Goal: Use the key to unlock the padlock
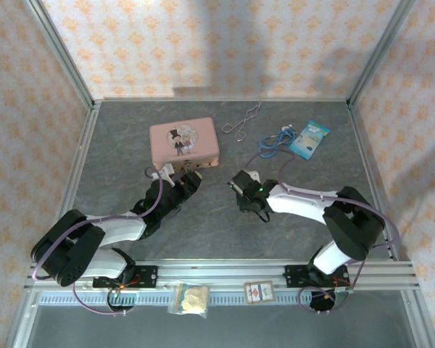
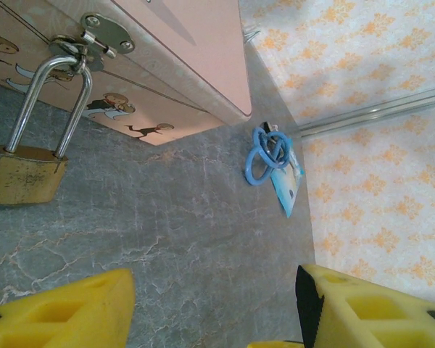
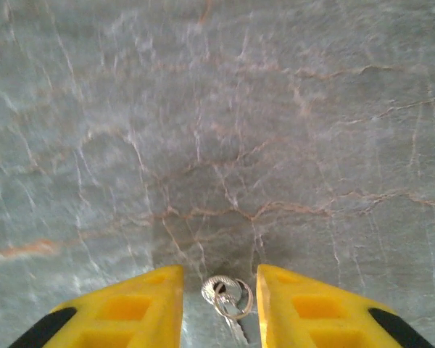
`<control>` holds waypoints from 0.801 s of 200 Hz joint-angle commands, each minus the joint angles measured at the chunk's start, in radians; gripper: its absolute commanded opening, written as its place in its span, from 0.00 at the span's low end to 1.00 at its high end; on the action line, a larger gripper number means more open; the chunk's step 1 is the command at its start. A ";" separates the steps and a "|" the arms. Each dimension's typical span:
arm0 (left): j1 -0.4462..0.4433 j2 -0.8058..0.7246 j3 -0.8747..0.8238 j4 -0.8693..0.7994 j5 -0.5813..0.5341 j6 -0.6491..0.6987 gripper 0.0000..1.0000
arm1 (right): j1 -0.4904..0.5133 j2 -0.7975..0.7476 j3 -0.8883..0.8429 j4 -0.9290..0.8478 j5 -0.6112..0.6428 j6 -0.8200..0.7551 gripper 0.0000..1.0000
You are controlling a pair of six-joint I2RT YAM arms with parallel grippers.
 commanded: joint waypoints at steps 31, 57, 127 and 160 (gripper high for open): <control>-0.002 -0.023 0.041 -0.043 -0.023 0.020 0.59 | -0.002 0.075 0.047 -0.098 0.036 -0.120 0.30; -0.002 -0.028 0.047 -0.054 -0.027 0.023 0.59 | -0.003 0.100 0.044 -0.088 0.065 -0.112 0.30; -0.002 -0.037 0.066 -0.077 -0.026 0.041 0.59 | -0.030 0.124 0.048 -0.030 -0.021 -0.095 0.11; -0.002 -0.033 0.070 -0.051 -0.002 0.061 0.59 | -0.062 0.012 0.037 0.067 -0.108 -0.004 0.04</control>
